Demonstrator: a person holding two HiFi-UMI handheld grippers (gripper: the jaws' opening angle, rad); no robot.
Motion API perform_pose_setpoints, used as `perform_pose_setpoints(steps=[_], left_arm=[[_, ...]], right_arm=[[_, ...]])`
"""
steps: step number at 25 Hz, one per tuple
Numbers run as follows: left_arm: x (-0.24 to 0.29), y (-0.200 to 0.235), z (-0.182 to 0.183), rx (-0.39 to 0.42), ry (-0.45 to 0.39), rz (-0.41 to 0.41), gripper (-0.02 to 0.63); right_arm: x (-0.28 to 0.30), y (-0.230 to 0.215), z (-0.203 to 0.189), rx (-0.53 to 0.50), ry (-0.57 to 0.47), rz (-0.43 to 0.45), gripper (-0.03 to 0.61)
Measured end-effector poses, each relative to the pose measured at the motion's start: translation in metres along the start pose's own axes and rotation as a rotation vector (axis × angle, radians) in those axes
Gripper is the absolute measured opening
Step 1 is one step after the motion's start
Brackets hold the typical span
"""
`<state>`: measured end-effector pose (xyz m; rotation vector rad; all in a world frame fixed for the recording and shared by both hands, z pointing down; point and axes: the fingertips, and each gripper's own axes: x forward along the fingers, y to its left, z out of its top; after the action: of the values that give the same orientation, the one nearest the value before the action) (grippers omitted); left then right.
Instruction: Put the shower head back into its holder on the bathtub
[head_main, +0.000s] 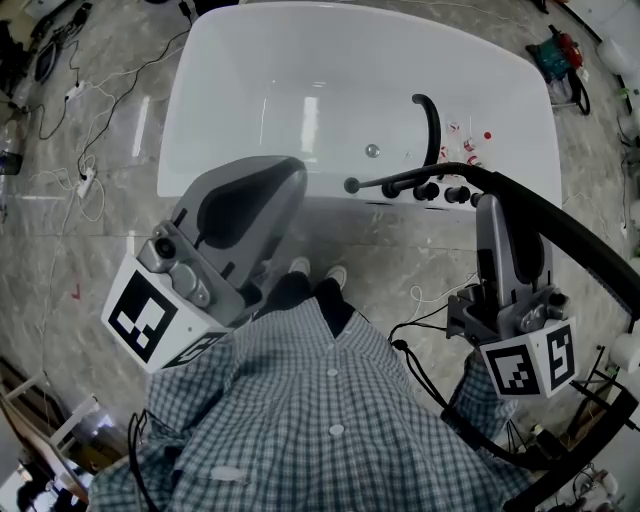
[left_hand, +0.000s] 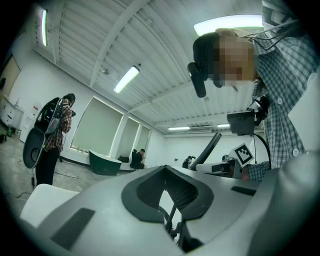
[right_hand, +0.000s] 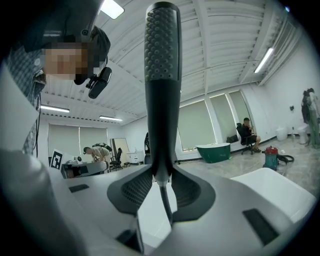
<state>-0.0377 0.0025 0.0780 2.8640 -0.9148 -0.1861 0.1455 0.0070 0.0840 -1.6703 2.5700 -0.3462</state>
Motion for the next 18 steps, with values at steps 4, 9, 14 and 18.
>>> perform_pose_setpoints(steps=[4, 9, 14, 18], left_arm=[[0.004, 0.000, -0.006, -0.008, 0.009, -0.004, 0.008], [0.005, 0.001, -0.016, -0.014, 0.021, -0.008, 0.008], [0.005, 0.004, -0.021, -0.017, 0.028, -0.014, 0.008], [0.003, 0.006, -0.030, -0.028, 0.031, -0.015, 0.008]], right_arm=[[0.003, -0.003, -0.007, 0.005, 0.017, 0.004, 0.118], [0.006, -0.004, -0.017, 0.016, 0.031, 0.010, 0.118], [0.012, -0.003, -0.026, 0.025, 0.050, 0.008, 0.118], [0.015, -0.002, -0.035, 0.027, 0.067, 0.007, 0.118]])
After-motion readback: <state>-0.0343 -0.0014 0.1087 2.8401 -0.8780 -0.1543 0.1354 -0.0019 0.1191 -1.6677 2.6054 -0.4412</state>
